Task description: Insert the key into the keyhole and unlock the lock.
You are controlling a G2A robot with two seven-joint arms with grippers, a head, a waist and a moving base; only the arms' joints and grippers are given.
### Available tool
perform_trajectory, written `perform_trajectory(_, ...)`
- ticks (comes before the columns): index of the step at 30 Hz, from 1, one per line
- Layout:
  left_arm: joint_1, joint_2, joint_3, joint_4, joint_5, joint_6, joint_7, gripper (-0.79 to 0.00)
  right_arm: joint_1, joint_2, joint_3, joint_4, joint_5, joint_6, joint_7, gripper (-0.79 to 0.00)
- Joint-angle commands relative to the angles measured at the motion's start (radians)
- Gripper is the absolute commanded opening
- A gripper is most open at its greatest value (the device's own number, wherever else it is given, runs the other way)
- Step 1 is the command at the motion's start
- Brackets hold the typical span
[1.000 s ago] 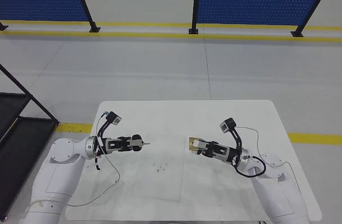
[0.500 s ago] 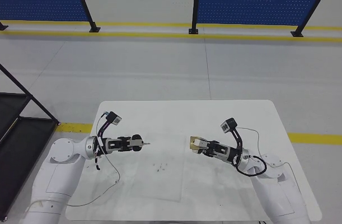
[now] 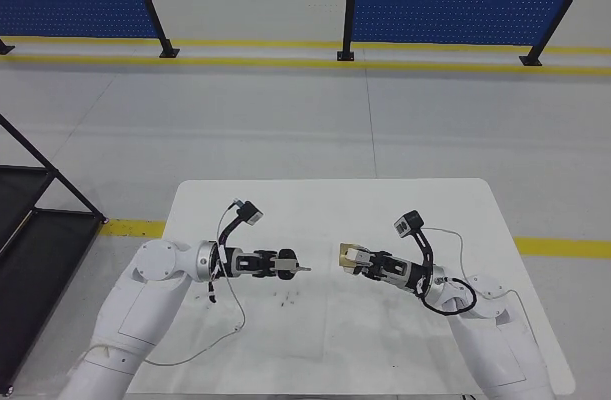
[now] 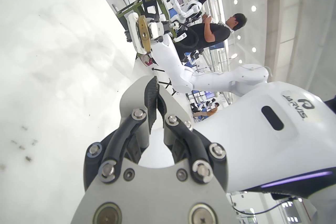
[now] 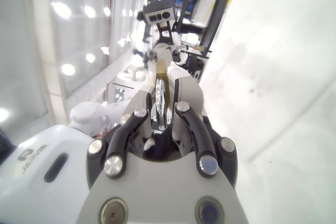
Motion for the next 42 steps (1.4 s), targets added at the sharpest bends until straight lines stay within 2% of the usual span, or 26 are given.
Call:
perform_trajectory(1,-0.022,-0.004,0.026,0.015,-0.002,-0.005,0.010,-0.785,0.000,0.000,0.000,0.000,0.000,0.000,0.000,-0.785)
perform_trajectory(7,-0.072,-0.011,0.074,0.067,-0.013,-0.016,0.013,-0.785,-0.004,0.002,-0.005,-0.016,-0.030,0.005,-0.024,-0.785)
perform_trajectory(12,-0.093,-0.012,0.097,0.101,-0.012,-0.029,0.008,-0.785,-0.002,0.010,-0.012,-0.035,-0.079,0.012,0.001,-0.785)
perform_trajectory(21,-0.103,-0.014,0.122,0.129,-0.032,-0.057,0.017,-0.785,-0.004,0.016,-0.034,-0.058,-0.078,0.012,0.008,-0.785)
perform_trajectory(42,-0.100,-0.009,0.145,0.138,-0.065,-0.073,0.026,-0.785,-0.019,0.028,-0.079,-0.106,-0.128,0.006,-0.062,-0.785)
